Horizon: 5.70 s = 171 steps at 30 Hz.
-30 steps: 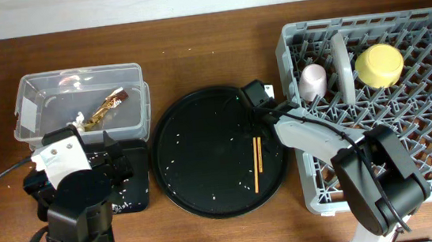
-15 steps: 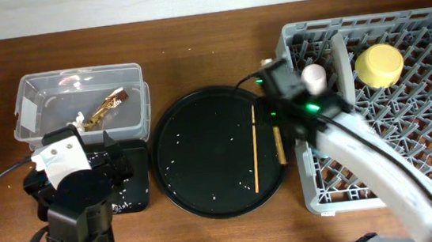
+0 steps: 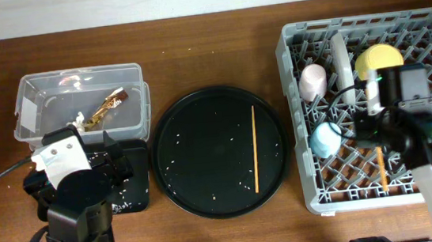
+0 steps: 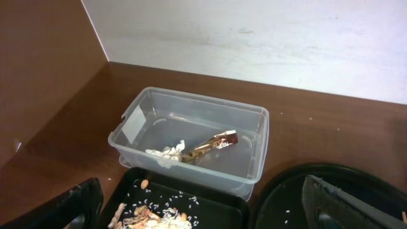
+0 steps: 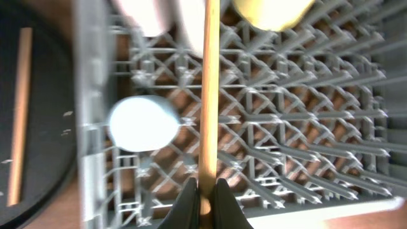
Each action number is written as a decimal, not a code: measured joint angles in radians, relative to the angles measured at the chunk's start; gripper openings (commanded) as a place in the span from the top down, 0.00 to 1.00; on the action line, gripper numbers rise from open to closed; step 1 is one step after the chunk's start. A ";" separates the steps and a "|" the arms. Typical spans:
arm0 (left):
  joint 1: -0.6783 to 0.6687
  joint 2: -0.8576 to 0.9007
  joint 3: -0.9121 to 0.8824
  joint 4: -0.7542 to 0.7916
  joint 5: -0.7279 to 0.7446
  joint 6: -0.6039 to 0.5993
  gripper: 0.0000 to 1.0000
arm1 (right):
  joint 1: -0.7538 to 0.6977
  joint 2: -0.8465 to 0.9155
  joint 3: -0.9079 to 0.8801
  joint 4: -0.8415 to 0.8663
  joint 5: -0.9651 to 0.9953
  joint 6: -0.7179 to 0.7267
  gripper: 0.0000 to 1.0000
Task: Sort waste into correct bins and load items into the dishwasher rack
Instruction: 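Carry the chopstick into the rack and lay it down, then release the chopstick and move the right gripper back to the tray, then lower the right gripper onto the remaining chopstick, then grasp the wooden chopstick with the right gripper and lift it, then carry the chopstick right into the rack beside the first one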
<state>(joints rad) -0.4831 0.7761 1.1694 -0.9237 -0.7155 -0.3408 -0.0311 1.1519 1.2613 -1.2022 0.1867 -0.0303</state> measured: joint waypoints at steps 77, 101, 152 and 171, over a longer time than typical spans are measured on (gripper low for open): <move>0.000 0.001 0.000 0.000 0.000 0.000 0.01 | 0.500 0.386 -0.190 0.554 -0.252 0.581 0.75; 0.000 0.001 0.000 0.000 0.000 0.000 0.01 | 0.609 0.654 -0.250 0.748 -0.112 0.677 0.71; 0.000 0.001 0.000 0.000 0.000 0.000 0.01 | 0.609 0.661 -0.232 0.642 0.014 0.682 0.96; 0.000 0.001 0.000 0.000 0.000 0.000 0.01 | 0.269 0.283 0.375 -0.203 0.017 0.243 0.96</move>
<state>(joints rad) -0.4831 0.7769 1.1694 -0.9241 -0.7158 -0.3408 0.2379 1.4349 1.6367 -1.4052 0.2035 0.2127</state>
